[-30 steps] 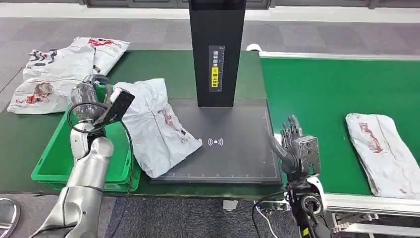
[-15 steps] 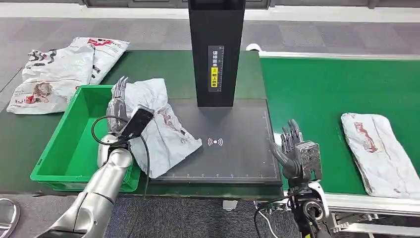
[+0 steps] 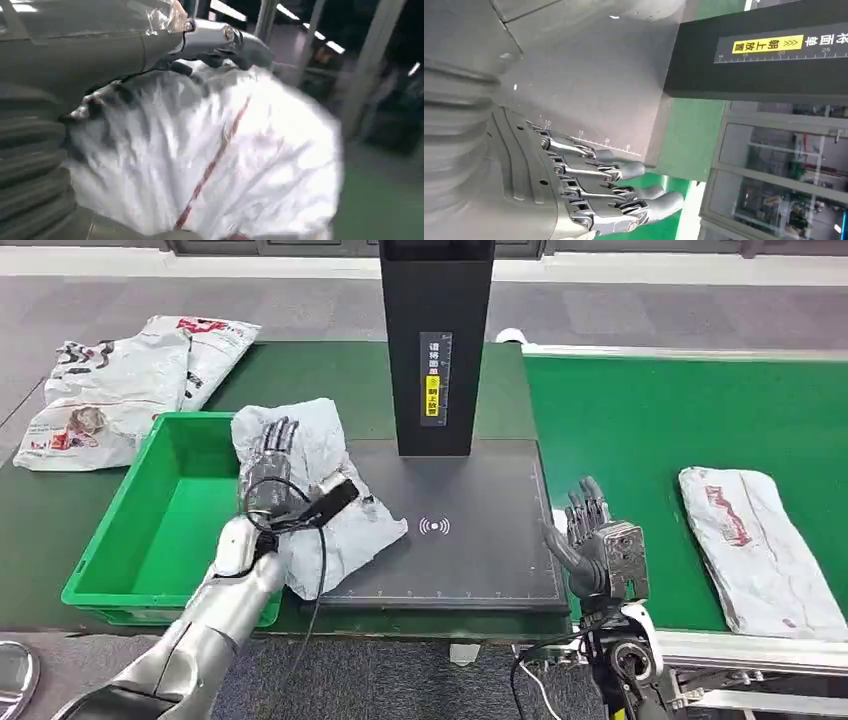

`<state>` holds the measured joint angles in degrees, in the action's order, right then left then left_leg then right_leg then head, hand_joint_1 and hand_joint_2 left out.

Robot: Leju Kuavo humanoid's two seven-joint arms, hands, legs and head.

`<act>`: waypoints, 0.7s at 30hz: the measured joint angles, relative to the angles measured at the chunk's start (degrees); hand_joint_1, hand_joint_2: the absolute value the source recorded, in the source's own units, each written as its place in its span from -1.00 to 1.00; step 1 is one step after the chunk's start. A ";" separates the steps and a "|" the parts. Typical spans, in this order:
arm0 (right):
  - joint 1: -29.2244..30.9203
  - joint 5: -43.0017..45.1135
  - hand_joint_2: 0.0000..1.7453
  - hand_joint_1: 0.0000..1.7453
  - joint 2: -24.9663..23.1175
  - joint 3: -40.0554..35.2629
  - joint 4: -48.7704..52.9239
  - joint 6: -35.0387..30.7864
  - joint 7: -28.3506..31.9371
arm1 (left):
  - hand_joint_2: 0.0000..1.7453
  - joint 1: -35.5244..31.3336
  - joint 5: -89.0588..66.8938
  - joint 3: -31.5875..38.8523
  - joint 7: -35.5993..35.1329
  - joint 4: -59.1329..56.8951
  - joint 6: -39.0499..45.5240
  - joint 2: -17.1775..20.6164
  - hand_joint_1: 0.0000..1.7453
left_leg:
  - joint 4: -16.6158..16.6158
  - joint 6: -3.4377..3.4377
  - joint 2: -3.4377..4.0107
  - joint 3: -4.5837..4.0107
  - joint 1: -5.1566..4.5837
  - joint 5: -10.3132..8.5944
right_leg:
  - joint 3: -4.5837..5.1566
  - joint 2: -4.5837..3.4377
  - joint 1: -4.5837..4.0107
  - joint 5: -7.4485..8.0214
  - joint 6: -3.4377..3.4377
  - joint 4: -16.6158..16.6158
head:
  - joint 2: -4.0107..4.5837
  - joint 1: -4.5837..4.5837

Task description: Moved the parcel from conveyor to table for the left to box.

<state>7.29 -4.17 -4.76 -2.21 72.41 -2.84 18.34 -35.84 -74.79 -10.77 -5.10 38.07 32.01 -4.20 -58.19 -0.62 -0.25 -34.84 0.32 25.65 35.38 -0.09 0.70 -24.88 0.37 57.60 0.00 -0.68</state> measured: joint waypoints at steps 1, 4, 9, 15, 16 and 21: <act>0.00 -0.11 1.00 -1.00 0.00 0.00 -0.02 0.31 0.07 | 1.00 -0.62 -2.90 -1.15 -1.79 -1.53 -2.12 0.20 -1.00 | 0.00 0.00 -0.01 0.01 0.00 0.00 | -0.01 0.00 0.00 0.00 0.00 0.00 | -0.02 0.00; 0.14 -0.64 1.00 -1.00 0.00 0.00 -0.35 1.18 0.46 | 1.00 -2.61 -7.85 -3.81 -2.90 -5.35 -10.71 0.40 -0.58 | 0.02 0.00 -0.03 0.13 0.00 0.01 | -0.16 0.02 0.00 -0.01 0.00 0.00 | 0.00 0.00; 1.15 -1.16 1.00 -1.00 0.00 0.00 -1.86 2.19 1.07 | 1.00 -5.18 -8.16 -5.30 0.22 -9.28 -21.79 0.64 1.00 | 0.07 0.02 -0.04 0.64 0.00 0.19 | -0.76 0.11 0.01 -0.32 0.00 0.00 | 0.00 0.02; 1.94 -1.27 1.00 -1.00 0.00 0.00 -3.15 2.67 1.11 | 1.00 -6.16 -7.43 -5.34 2.89 -10.81 -24.38 1.01 1.00 | 0.10 -0.13 -0.01 0.90 0.00 0.46 | -1.41 0.12 -0.02 -0.51 -0.13 0.00 | -0.02 0.00; 1.94 -1.29 1.00 -1.00 0.00 0.00 -3.30 2.67 1.11 | 1.00 -6.24 -7.43 -5.34 3.00 -10.90 -24.30 1.01 1.00 | 0.10 -0.13 -0.01 1.03 0.00 0.45 | -1.42 0.12 -0.02 -0.51 -0.14 0.00 | -0.02 0.00; 1.58 -1.29 1.00 -1.00 0.00 0.00 -3.28 2.67 0.94 | 1.00 -6.21 -5.55 -5.34 6.35 -10.61 -18.08 0.72 1.00 | 0.09 -0.19 0.01 1.48 0.00 0.38 | -1.41 0.06 -0.03 -0.45 -0.16 0.02 | -0.02 0.02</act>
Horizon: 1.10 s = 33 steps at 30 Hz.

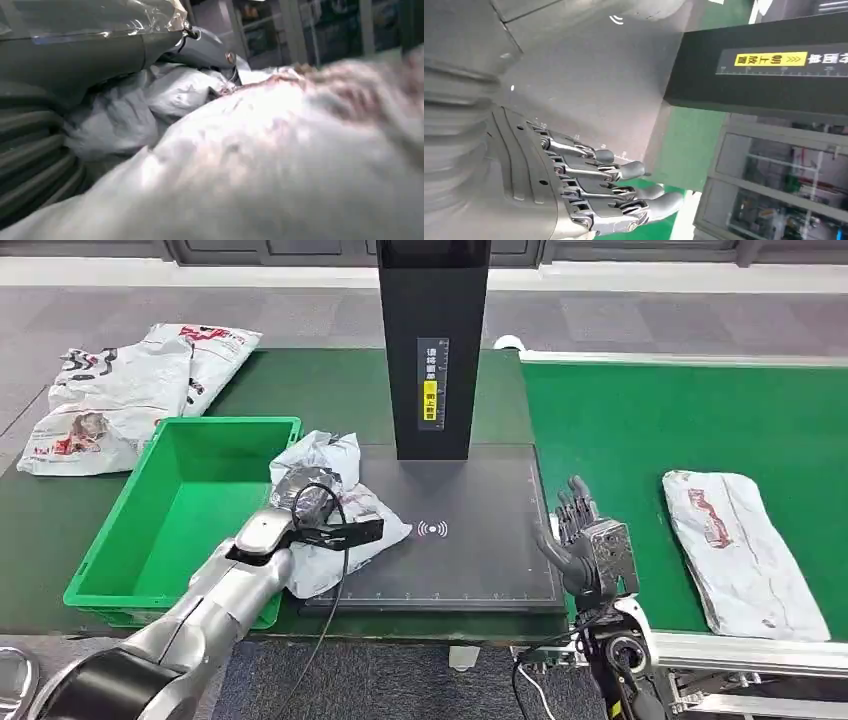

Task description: Moved the parcel from conveyor to table for the left to box.

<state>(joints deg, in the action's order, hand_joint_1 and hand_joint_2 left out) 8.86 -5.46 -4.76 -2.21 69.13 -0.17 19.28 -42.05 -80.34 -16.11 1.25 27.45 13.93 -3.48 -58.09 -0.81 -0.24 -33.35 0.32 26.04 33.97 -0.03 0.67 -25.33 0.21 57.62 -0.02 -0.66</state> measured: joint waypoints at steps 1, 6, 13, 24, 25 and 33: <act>-0.23 -0.02 1.00 -1.00 0.00 0.00 0.29 0.02 -0.15 | 1.00 0.30 0.90 0.00 1.11 0.57 1.94 -0.13 1.00 | 0.00 0.00 0.00 -0.03 0.00 0.01 | 0.04 0.00 0.00 -0.01 0.00 0.00 | 0.00 0.00; -0.80 0.09 1.00 -1.00 0.00 0.07 1.22 0.11 -0.68 | 1.00 2.39 5.30 0.30 3.75 6.04 12.61 -0.70 1.00 | 0.00 0.00 -0.02 -0.41 0.03 0.00 | 0.40 -0.04 -0.03 -0.01 -0.01 0.00 | 0.02 -0.02; 0.09 1.48 1.00 -1.00 0.02 0.09 0.57 -0.63 0.59 | 1.00 5.11 15.51 2.36 8.41 18.48 23.17 -0.74 1.00 | -0.01 0.01 -0.02 -0.70 0.04 0.01 | 0.64 -0.04 -0.02 0.02 0.02 0.01 | 0.00 -0.02; 3.40 3.43 1.00 -1.00 0.09 0.07 -2.99 -1.44 1.60 | 1.00 7.71 11.93 18.22 14.31 33.22 25.91 -0.94 1.00 | -0.01 0.00 0.00 -0.79 0.05 0.01 | 0.78 -0.06 -0.08 0.01 0.01 0.01 | 0.00 -0.02; 3.51 3.45 1.00 -1.00 0.09 0.07 -3.13 -1.46 1.62 | 1.00 7.88 11.82 18.93 14.38 33.66 25.91 -0.96 1.00 | -0.01 0.00 -0.02 -0.81 0.07 0.01 | 0.77 -0.03 -0.08 0.01 0.01 0.01 | 0.02 -0.02; 4.09 3.56 1.00 -1.00 0.09 0.07 -4.44 -1.84 1.66 | 1.00 10.49 -2.91 26.71 2.21 35.28 25.91 -0.83 1.00 | -0.01 0.01 0.02 -0.87 0.07 0.03 | 0.80 -0.06 -0.04 0.00 0.02 0.01 | 0.00 0.00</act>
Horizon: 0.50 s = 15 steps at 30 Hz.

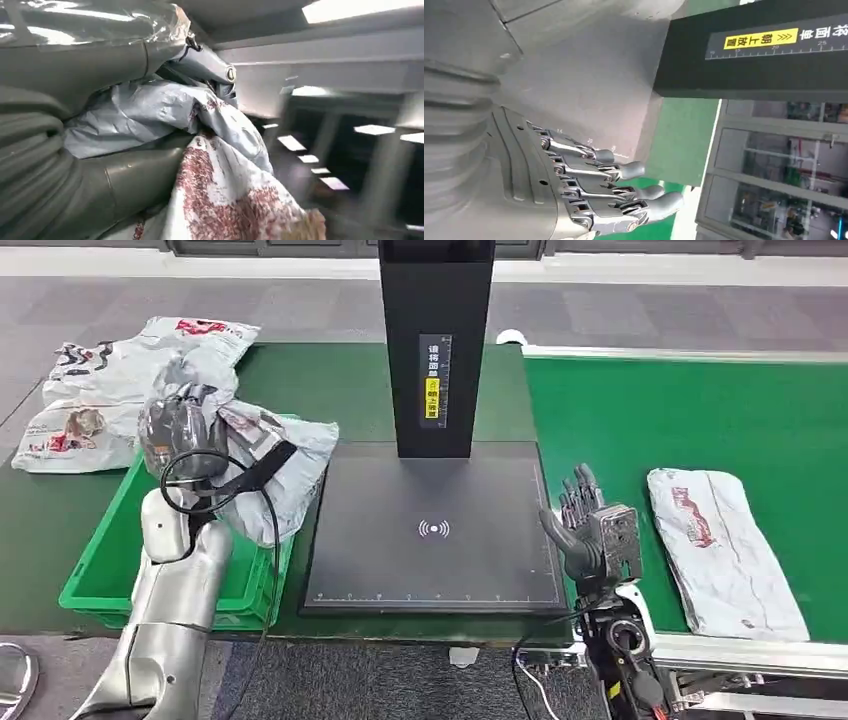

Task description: Moved the parcel from conveyor to table for the left to box.

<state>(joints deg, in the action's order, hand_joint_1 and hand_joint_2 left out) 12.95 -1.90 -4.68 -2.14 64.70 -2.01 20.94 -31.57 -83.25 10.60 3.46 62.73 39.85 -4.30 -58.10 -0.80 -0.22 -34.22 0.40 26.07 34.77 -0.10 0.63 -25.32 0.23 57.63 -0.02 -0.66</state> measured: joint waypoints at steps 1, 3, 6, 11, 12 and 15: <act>0.02 0.00 1.00 -1.00 0.00 0.00 -0.11 -0.02 0.00 | 1.00 0.38 -0.20 0.63 -1.06 -0.28 0.00 0.55 1.00 | 0.00 0.00 0.03 -0.01 0.00 0.00 | 0.04 -0.01 0.00 0.00 0.00 0.00 | 0.00 -0.02; 0.07 -0.13 1.00 -1.00 0.00 0.00 -0.39 -0.09 -0.02 | 1.00 0.95 -0.73 1.79 -2.73 -0.81 0.00 1.42 1.00 | 0.00 0.00 0.03 -0.03 0.00 0.00 | 0.07 -0.02 -0.04 0.00 0.00 0.00 | 0.00 -0.02; 0.24 -0.55 1.00 -1.00 -0.04 0.00 -0.44 -0.68 -0.61 | 1.00 0.57 -3.13 2.60 -7.95 -4.31 -0.04 3.21 1.00 | 0.00 -0.02 -0.08 -0.01 0.00 -0.02 | 0.08 0.11 -0.08 -0.03 -0.05 0.00 | 0.00 -0.02; -1.72 -0.85 1.00 -1.00 -0.02 0.00 1.94 -0.99 -1.64 | 1.00 -4.85 5.20 2.62 -1.14 -19.79 -8.64 4.37 -1.00 | -0.01 -0.08 -0.19 -0.05 0.02 -0.09 | 0.05 0.24 -0.11 -0.03 -0.05 0.00 | 0.02 -0.02; -2.14 -0.85 1.00 -1.00 0.00 0.02 2.36 -0.74 -1.77 | 1.00 -5.67 6.25 2.62 -0.82 -21.62 -9.51 4.37 -1.00 | -0.02 -0.08 -0.18 -0.06 0.06 -0.10 | 0.05 0.24 -0.10 -0.03 -0.05 0.00 | 0.02 -0.02; -2.87 -0.90 1.00 -1.00 0.00 0.04 3.43 -0.17 -2.14 | -1.00 -7.00 7.60 2.53 -1.48 -26.19 -10.75 4.30 -1.00 | -0.05 -0.06 -0.04 -0.05 0.06 -0.07 | 0.07 0.05 -0.05 0.02 -0.01 0.00 | 0.02 -0.02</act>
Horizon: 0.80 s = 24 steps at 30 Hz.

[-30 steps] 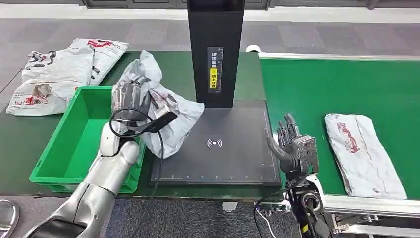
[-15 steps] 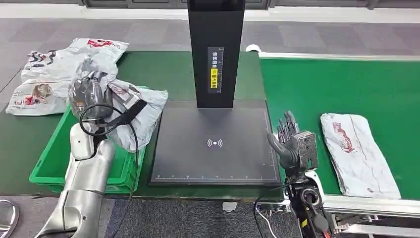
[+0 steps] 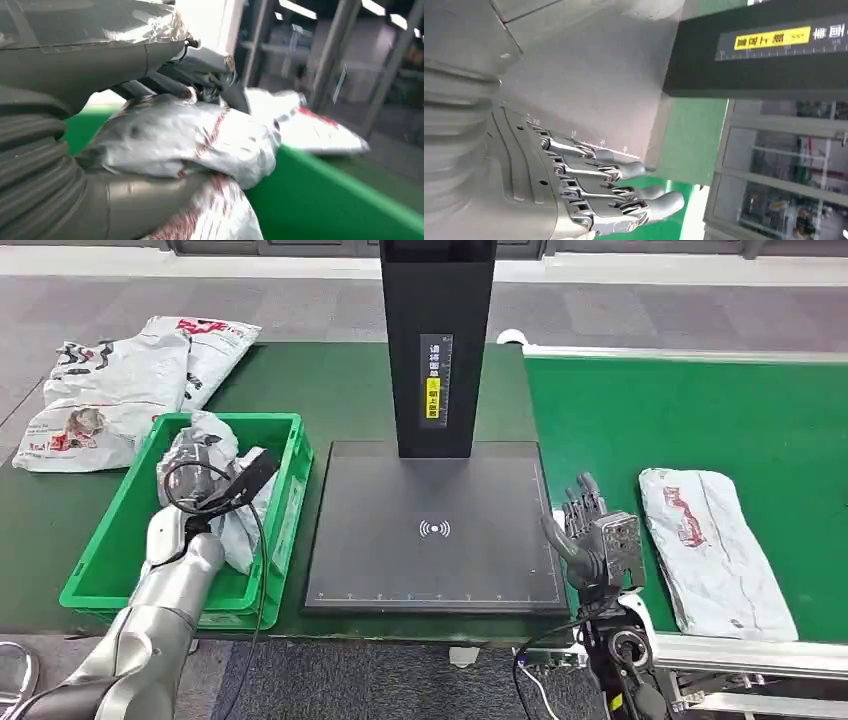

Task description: Moved the parcel from conveyor to table for the left to box.

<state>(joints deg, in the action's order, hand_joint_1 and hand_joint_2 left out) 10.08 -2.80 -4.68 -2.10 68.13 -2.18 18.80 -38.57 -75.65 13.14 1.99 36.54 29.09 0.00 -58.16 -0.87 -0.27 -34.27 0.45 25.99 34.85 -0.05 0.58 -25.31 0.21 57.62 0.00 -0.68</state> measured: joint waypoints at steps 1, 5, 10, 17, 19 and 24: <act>-0.16 -0.02 1.00 -1.00 0.02 0.00 0.15 0.15 -0.15 | -1.00 -0.42 0.65 -0.15 -0.28 -1.19 -0.06 0.00 -1.00 | -0.01 0.02 0.03 0.00 0.00 0.02 | 0.00 -0.06 0.00 0.00 0.00 0.00 | -0.02 0.00; -0.33 0.09 1.00 -1.00 0.22 0.00 0.15 0.43 -0.17 | -1.00 -2.27 10.83 -0.13 4.77 -4.89 2.92 0.31 -1.00 | -0.01 0.03 0.03 -0.01 -0.03 0.04 | 0.02 -0.07 0.01 0.00 0.00 0.00 | 0.00 0.00; 0.13 0.42 1.00 -1.00 0.28 0.00 0.11 -0.46 -0.04 | -1.00 -4.58 33.22 1.81 20.90 -4.98 2.85 -0.56 -1.00 | -0.01 0.02 0.00 -0.01 -0.02 0.03 | 0.01 -0.03 -0.01 0.00 0.00 0.00 | 0.00 0.00; 0.82 0.39 1.00 -1.00 0.44 0.00 -0.11 -1.27 0.00 | -1.00 -5.75 41.59 2.36 25.33 -2.49 0.63 -2.56 -1.00 | -0.01 0.02 0.08 0.03 -0.01 0.02 | 0.00 -0.07 0.00 0.04 -0.02 0.00 | 0.00 0.02; 0.86 0.22 1.00 -1.00 0.57 0.00 -0.20 -1.75 0.13 | -1.00 -5.74 44.18 2.36 26.57 -1.99 -0.47 -2.86 -1.00 | -0.01 0.02 0.06 0.03 -0.01 0.02 | 0.00 -0.09 0.00 0.04 -0.03 0.00 | 0.00 0.00; 1.58 -1.38 -1.00 -1.00 1.07 0.00 -1.10 -5.03 1.42 | -1.00 -5.34 57.67 2.17 29.27 1.63 -6.21 -5.07 -1.00 | -0.01 0.02 0.03 0.01 -0.01 0.02 | 0.00 -0.05 0.00 0.04 -0.02 0.00 | 0.00 0.02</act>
<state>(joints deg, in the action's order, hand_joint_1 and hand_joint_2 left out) 11.66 -4.18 -3.61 -2.10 67.03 -7.22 20.22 -43.91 -17.98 15.30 31.25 38.17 22.88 -5.07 -58.17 -0.84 -0.24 -34.27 0.44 26.02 34.84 -0.10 0.58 -25.27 0.19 57.62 0.00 -0.66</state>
